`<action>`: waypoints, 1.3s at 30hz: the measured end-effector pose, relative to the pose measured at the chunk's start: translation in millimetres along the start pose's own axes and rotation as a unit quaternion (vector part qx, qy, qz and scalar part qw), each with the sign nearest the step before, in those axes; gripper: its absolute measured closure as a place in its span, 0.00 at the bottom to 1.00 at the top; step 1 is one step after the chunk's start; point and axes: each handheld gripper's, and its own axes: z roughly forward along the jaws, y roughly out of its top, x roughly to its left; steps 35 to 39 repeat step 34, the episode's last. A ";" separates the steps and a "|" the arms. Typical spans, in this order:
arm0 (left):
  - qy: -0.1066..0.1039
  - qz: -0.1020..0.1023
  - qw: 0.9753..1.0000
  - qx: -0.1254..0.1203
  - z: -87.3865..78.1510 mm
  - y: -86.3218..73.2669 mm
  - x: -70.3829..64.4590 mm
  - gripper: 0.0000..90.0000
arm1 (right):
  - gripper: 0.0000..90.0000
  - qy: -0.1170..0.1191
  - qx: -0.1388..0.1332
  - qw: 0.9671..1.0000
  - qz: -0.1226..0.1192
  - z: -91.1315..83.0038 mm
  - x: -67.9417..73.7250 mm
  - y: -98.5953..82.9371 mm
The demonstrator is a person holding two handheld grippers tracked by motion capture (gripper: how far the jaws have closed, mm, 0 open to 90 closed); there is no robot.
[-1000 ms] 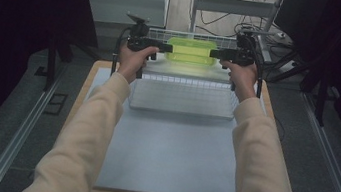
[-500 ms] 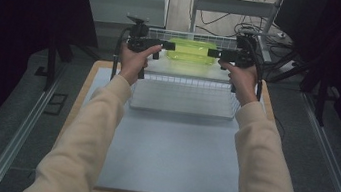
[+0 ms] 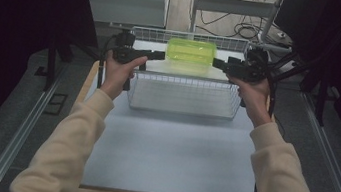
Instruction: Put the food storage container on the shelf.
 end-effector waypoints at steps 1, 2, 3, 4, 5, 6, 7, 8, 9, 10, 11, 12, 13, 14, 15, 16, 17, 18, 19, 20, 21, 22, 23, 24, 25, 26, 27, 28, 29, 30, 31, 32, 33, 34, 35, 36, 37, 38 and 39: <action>-0.002 0.003 1.000 -0.001 -3.0 -3.9 -1.3 0.27 | 0.32 0.005 0.000 1.000 -0.001 -4.3 0.9 -5.6; -0.002 0.008 1.000 -0.002 -6.9 -9.6 -3.7 0.27 | 0.32 0.009 0.000 1.000 -0.001 -6.9 1.5 -9.1; -0.003 0.014 1.000 -0.002 -10.6 -15.5 -6.2 0.27 | 0.32 0.014 -0.001 1.000 -0.001 -10.3 2.5 -13.9; -0.003 0.023 1.000 -0.001 -14.4 -21.7 -8.7 0.27 | 0.31 0.018 -0.001 1.000 -0.005 -13.4 3.5 -18.8; -0.003 0.029 1.000 -0.001 -18.1 -28.5 -11.9 0.27 | 0.31 0.020 0.001 1.000 -0.009 -16.7 4.9 -24.2; -0.004 0.038 0.999 -0.001 -21.9 -36.1 -14.5 0.27 | 0.31 0.024 0.001 1.000 -0.013 -20.0 6.4 -30.5; -0.007 0.043 0.999 -0.001 -25.5 -44.3 -17.2 0.27 | 0.31 0.027 0.001 0.999 -0.018 -23.5 8.0 -37.3; -0.009 0.051 0.999 0.001 -28.7 -52.8 -19.8 0.27 | 0.30 0.029 0.002 0.999 -0.022 -26.9 9.7 -44.7; -0.009 0.059 0.998 0.002 -32.0 -62.0 -22.4 0.27 | 0.30 0.032 0.004 0.999 -0.029 -30.3 11.4 -52.5; -0.009 0.065 0.998 0.004 -34.8 -71.2 -24.5 0.27 | 0.30 0.035 0.007 0.999 -0.033 -33.7 13.0 -60.4; -0.012 0.070 0.997 0.007 -36.4 -78.0 -26.0 0.27 | 0.29 0.035 0.010 0.999 -0.038 -37.0 14.7 -68.5; -0.013 0.077 0.997 0.010 -39.6 -91.4 -28.3 0.27 | 0.29 0.036 0.010 0.998 -0.042 -39.5 15.8 -74.8; -0.015 0.076 0.997 0.011 -40.9 -98.0 -29.5 0.27 | 0.29 0.038 0.014 0.998 -0.047 -44.1 17.3 -87.3; -0.019 0.078 0.997 0.016 -42.7 -106.3 -30.2 0.27 | 0.29 0.037 0.016 0.998 -0.051 -46.3 17.7 -93.3; -0.023 0.079 0.996 0.018 -44.3 -114.3 -30.0 0.27 | 0.29 0.038 0.017 0.998 -0.053 -49.1 18.2 -101.5; -0.025 0.076 0.997 0.022 -45.8 -122.3 -29.7 0.27 | 0.28 0.040 0.019 0.998 -0.054 -51.4 18.0 -109.6; -0.027 0.075 0.996 0.026 -47.1 -130.1 -29.2 0.27 | 0.28 0.042 0.022 0.998 -0.052 -53.6 18.1 -117.4; -0.029 0.076 0.996 0.029 -48.1 -137.8 -28.2 0.26 | 0.28 0.041 0.025 0.998 -0.050 -55.6 17.9 -125.0; -0.029 0.076 0.996 0.035 -48.7 -145.4 -27.2 0.26 | 0.27 0.043 0.029 0.997 -0.049 -57.1 17.3 -132.4; -0.029 0.075 0.996 0.042 -49.2 -152.8 -26.3 0.26 | 0.27 0.043 0.032 0.997 -0.048 -58.4 16.8 -139.6; -0.029 0.074 0.996 0.046 -49.6 -159.5 -25.0 0.26 | 0.27 0.044 0.037 0.997 -0.047 -59.6 16.2 -146.5; -0.028 0.073 0.996 0.050 -49.8 -165.3 -23.8 0.26 | 0.27 0.042 0.040 0.997 -0.047 -60.0 15.7 -152.9; -0.028 0.071 0.996 0.054 -50.2 -169.9 -22.5 0.26 | 0.27 0.041 0.044 0.997 -0.046 -60.4 15.5 -158.4; -0.028 0.067 0.996 0.055 -50.4 -173.4 -21.5 0.26 | 0.27 0.040 0.048 0.997 -0.047 -60.8 15.3 -162.7; -0.026 0.071 0.996 0.056 -50.5 -175.5 -20.2 0.26 | 0.26 0.038 0.050 0.997 -0.049 -60.8 15.1 -165.7; -0.023 0.070 0.996 0.056 -50.4 -177.4 -19.6 0.26 | 0.26 0.037 0.048 0.997 -0.050 -60.5 15.1 -167.7; -0.021 0.070 0.996 0.056 -50.2 -178.1 -19.0 0.26 | 0.26 0.037 0.049 0.997 -0.050 -60.3 15.5 -168.9; -0.022 0.069 0.996 0.056 -50.1 -178.4 -18.4 0.26 | 0.26 0.037 0.049 0.997 -0.052 -59.6 15.9 -169.4; -0.024 0.066 0.996 0.055 -49.9 -178.6 -17.8 0.26 | 0.26 0.036 0.049 0.997 -0.052 -59.2 16.5 -169.6; -0.025 0.065 0.996 0.054 -49.7 -178.9 -17.4 0.26 | 0.25 0.037 0.048 0.997 -0.054 -58.8 17.1 -169.7; -0.025 0.066 0.996 0.053 -49.5 -179.1 -17.1 0.26 | 0.25 0.038 0.045 0.997 -0.054 -58.1 17.9 -170.0; -0.026 0.066 0.996 0.053 -49.2 -179.3 -16.9 0.26 | 0.24 0.037 0.045 0.997 -0.055 -57.8 18.3 -170.3; -0.027 0.066 0.996 0.054 -48.7 -179.3 -16.7 0.26 | 0.24 0.037 0.044 0.997 -0.054 -57.6 19.1 -171.0; -0.028 0.067 0.996 0.054 -48.1 -179.4 -16.4 0.26 | 0.23 0.037 0.044 0.997 -0.058 -57.4 19.4 -172.1; -0.028 0.067 0.996 0.054 -48.1 -179.4 -16.4 0.26 | 0.23 0.037 0.044 0.997 -0.058 -57.4 19.4 -172.1; -0.028 0.067 0.996 0.054 -48.1 -179.4 -16.4 0.26 | 0.23 0.037 0.044 0.997 -0.058 -57.4 19.4 -172.1; -0.028 0.067 0.996 0.054 -48.1 -179.4 -16.4 0.26 | 0.23 0.037 0.044 0.997 -0.058 -57.4 19.4 -172.1; -0.028 0.067 0.996 0.054 -48.1 -179.4 -16.4 0.26 | 0.23 0.037 0.044 0.997 -0.058 -57.4 19.4 -172.1; -0.028 0.067 0.996 0.054 -48.1 -179.4 -16.4 0.26 | 0.23 0.037 0.044 0.997 -0.058 -57.4 19.4 -172.1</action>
